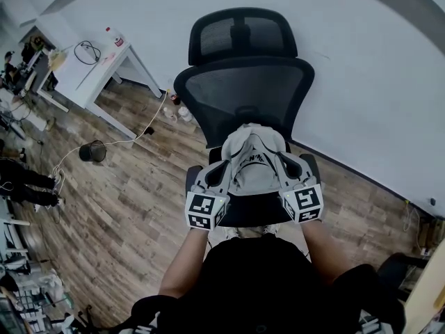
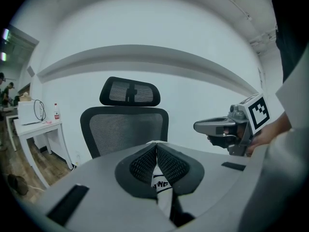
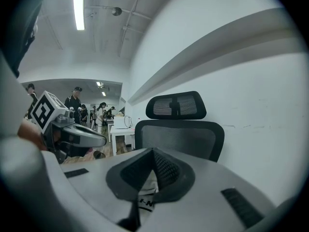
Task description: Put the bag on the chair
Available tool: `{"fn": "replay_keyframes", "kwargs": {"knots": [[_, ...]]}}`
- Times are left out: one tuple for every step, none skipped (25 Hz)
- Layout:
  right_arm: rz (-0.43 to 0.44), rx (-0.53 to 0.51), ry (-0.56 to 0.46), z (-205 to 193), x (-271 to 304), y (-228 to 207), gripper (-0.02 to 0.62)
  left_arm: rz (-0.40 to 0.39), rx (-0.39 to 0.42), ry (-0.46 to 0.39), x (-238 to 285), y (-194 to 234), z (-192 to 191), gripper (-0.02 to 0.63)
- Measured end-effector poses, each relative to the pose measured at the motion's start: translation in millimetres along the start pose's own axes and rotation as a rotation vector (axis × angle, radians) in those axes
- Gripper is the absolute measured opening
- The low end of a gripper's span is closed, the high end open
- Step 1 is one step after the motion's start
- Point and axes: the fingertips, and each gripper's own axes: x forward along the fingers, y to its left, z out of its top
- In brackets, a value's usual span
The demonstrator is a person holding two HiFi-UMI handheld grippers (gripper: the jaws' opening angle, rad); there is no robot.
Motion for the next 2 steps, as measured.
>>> {"fn": "replay_keyframes", "kwargs": {"knots": [[-0.001, 0.002, 0.001, -1.2, 0.0, 0.2, 0.021, 0.001, 0.001, 0.001, 0.1, 0.0, -1.1, 0.023], [-0.002, 0.005, 0.001, -2.4, -0.1, 0.5, 0.020, 0.001, 0.001, 0.002, 0.2, 0.0, -2.3, 0.023]]}}
